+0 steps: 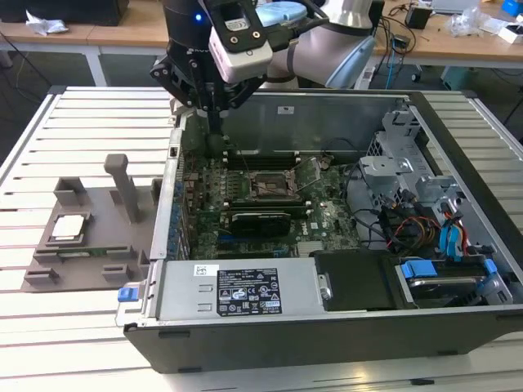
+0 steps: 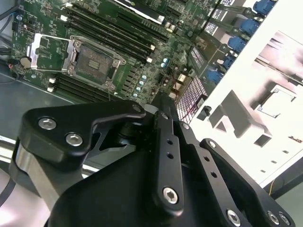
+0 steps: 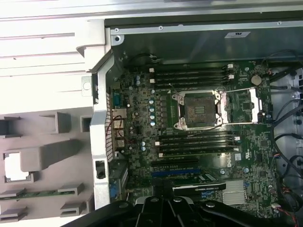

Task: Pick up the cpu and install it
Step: 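Reach for the cpu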

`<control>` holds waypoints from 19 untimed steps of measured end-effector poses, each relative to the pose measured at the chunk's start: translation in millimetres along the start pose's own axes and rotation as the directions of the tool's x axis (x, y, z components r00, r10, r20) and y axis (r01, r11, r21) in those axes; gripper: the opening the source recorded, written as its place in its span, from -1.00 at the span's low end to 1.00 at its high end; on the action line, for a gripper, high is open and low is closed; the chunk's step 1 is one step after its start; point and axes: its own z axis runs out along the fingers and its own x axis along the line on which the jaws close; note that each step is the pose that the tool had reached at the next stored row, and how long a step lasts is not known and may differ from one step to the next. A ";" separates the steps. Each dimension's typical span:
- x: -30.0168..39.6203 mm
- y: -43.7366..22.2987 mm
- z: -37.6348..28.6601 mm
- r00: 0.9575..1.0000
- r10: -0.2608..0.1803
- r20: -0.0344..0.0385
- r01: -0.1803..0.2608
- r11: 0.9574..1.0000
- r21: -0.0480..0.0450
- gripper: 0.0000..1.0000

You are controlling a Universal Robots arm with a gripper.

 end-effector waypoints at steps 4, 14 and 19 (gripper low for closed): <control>7.9 -0.6 -0.2 1.000 0.000 0.000 0.000 1.000 0.000 -0.79; 29.8 -2.2 -0.6 1.000 0.000 0.000 0.000 1.000 0.000 -0.79; 41.9 -3.1 -0.8 1.000 0.000 0.000 0.000 1.000 0.000 -0.79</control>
